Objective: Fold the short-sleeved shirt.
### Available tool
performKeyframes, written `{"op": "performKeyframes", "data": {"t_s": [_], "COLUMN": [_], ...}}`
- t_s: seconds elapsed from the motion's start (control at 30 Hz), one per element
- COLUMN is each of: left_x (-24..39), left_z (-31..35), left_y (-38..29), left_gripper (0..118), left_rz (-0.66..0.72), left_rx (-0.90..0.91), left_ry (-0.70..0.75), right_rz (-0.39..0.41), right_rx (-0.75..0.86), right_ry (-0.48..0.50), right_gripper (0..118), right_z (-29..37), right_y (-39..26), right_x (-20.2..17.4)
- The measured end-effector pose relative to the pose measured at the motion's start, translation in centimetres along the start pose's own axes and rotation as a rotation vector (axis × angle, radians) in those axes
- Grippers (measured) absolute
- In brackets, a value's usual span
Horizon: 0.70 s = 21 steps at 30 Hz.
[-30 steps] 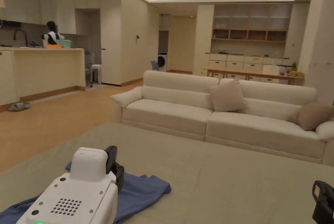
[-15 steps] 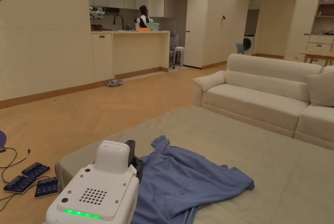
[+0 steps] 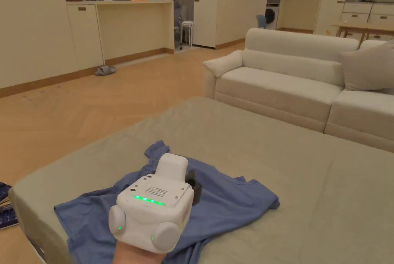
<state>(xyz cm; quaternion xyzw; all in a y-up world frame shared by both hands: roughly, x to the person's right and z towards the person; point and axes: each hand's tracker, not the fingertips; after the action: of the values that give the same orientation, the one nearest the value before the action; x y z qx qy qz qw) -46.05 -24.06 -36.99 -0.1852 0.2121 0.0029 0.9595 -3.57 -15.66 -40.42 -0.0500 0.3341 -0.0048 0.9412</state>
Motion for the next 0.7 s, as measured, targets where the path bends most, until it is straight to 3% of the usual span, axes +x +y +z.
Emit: {"op": "performKeyframes", "data": {"t_s": [0.03, 0.07, 0.1, 0.23, 0.4, 0.5, 0.57, 0.63, 0.7], "left_x": [0.5, 1.0, 1.4, 2.4, 3.3, 3.6, 2.3, 2.0, 1.6], "left_z": [-3.0, -6.1, -8.0, -15.2, -20.4, -21.6, -21.7, -21.6, -21.0], "left_y": [-0.7, -1.7, -2.6, -7.2, -11.6, -13.1, -13.0, -12.5, -12.2], "left_gripper": [53, 95, 116, 115, 114, 102, 102, 84, 47], "left_rz": [-0.035, -0.053, -0.066, -0.137, -0.081, -0.138, -0.006, 0.034, 0.013], "left_rx": [-0.057, -0.144, -0.209, -0.377, -0.544, -0.564, -0.553, -0.557, -0.502], "left_ry": [-0.034, -0.076, -0.104, -0.124, -0.155, -0.115, -0.148, -0.138, -0.13], "right_rz": [-0.004, -0.009, -0.009, 0.019, 0.03, 0.016, 0.012, 0.009, 0.004], "right_rx": [-0.006, -0.018, -0.028, -0.078, -0.149, -0.179, -0.189, -0.195, -0.201], "right_ry": [-0.001, -0.005, -0.011, -0.042, -0.068, -0.085, -0.092, -0.094, -0.089], "right_gripper": [0, 0, 0, 0, 0, 0, 0, 0, 0], "right_z": [-0.4, -0.9, -1.2, -2.7, -4.1, -4.6, -4.7, -4.7, -4.7], "right_y": [-0.3, -0.6, -0.9, -2.7, -4.7, -5.5, -5.9, -6.1, -6.4], "right_x": [0.2, 0.4, 0.6, 1.3, 2.4, 2.8, 3.1, 3.1, 3.1]}}
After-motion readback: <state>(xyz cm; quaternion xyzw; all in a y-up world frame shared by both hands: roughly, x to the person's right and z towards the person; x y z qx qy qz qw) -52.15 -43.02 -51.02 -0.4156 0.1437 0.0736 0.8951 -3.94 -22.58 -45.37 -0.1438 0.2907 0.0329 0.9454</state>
